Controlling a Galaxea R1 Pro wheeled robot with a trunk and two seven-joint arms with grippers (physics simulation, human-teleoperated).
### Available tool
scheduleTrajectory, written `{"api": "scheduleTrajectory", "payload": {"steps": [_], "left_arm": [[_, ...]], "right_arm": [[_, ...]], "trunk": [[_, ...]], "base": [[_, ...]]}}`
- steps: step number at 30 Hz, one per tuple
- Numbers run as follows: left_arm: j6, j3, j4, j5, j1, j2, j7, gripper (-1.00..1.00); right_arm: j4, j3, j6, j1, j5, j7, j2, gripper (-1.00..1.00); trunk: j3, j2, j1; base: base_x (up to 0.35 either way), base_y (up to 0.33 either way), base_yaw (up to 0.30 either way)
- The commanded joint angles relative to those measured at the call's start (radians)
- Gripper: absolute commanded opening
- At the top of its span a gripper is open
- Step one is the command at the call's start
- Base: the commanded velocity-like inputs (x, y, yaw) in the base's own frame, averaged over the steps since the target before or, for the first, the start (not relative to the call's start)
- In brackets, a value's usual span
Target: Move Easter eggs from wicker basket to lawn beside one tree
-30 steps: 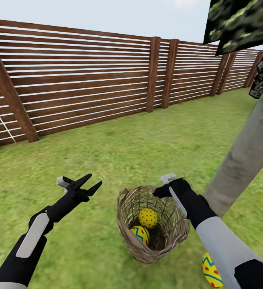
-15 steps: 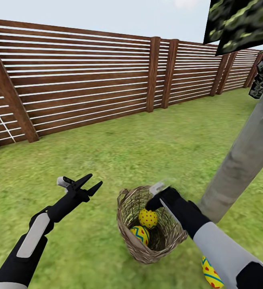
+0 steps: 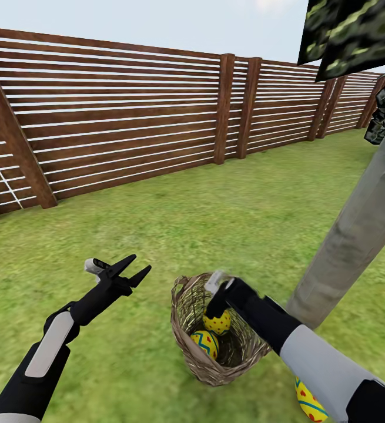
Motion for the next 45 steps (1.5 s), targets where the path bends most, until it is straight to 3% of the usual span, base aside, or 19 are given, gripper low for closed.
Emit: {"api": "scheduleTrajectory", "payload": {"steps": [1, 5, 6, 9, 13, 18, 25, 29, 45], "left_arm": [[0.005, 0.0, 0.0, 0.002, -0.001, 0.0, -0.001, 1.0], [0.005, 0.0, 0.0, 0.002, -0.001, -0.001, -0.001, 1.0], [0.005, 0.0, 0.0, 0.002, -0.001, -0.001, -0.001, 1.0], [0.005, 0.0, 0.0, 0.002, 0.0, -0.001, -0.001, 1.0], [0.005, 0.0, -0.002, 0.002, 0.0, -0.001, -0.001, 1.0], [0.005, 0.0, -0.004, 0.001, -0.001, -0.001, -0.001, 1.0], [0.005, 0.0, -0.006, 0.001, 0.0, -0.001, -0.001, 1.0], [0.005, 0.0, -0.006, 0.002, -0.001, -0.001, -0.001, 1.0], [0.005, 0.0, -0.008, 0.002, -0.001, 0.0, -0.001, 1.0]], "right_arm": [[0.0, 0.003, -0.005, -0.003, 0.034, 0.05, -0.001, 1.0], [0.017, -0.001, -0.048, -0.023, 0.192, 0.21, 0.004, 1.0], [0.027, -0.002, -0.06, -0.031, 0.213, 0.25, 0.005, 1.0], [0.086, -0.004, -0.113, -0.073, 0.244, 0.37, 0.007, 1.0], [0.219, -0.004, -0.223, -0.112, 0.261, 0.43, 0.006, 1.0], [0.261, 0.001, -0.327, -0.127, 0.269, 0.446, 0.002, 1.0], [0.25, 0.004, -0.34, -0.128, 0.272, 0.447, 0.003, 1.0], [0.249, 0.003, -0.343, -0.128, 0.316, 0.447, 0.005, 1.0], [0.244, 0.005, -0.382, -0.128, 0.408, 0.449, 0.006, 1.0]], "trunk": [[-0.001, 0.0, 0.0], [-0.001, 0.0, 0.0], [-0.001, 0.0, 0.0], [-0.001, 0.0, 0.0], [-0.001, 0.0, 0.0], [-0.017, -0.035, 0.019], [-0.038, -0.084, 0.046], [-0.051, -0.111, 0.061], [-0.113, -0.115, 0.068]], "base": [[0.0, 0.0, 0.0], [0.0, 0.0, 0.0], [0.0, 0.0, 0.0], [0.0, 0.0, 0.0], [0.0, 0.0, 0.0], [0.0, 0.0, 0.0], [0.0, 0.0, 0.0], [0.0, 0.0, 0.0], [0.0, 0.0, 0.0]]}}
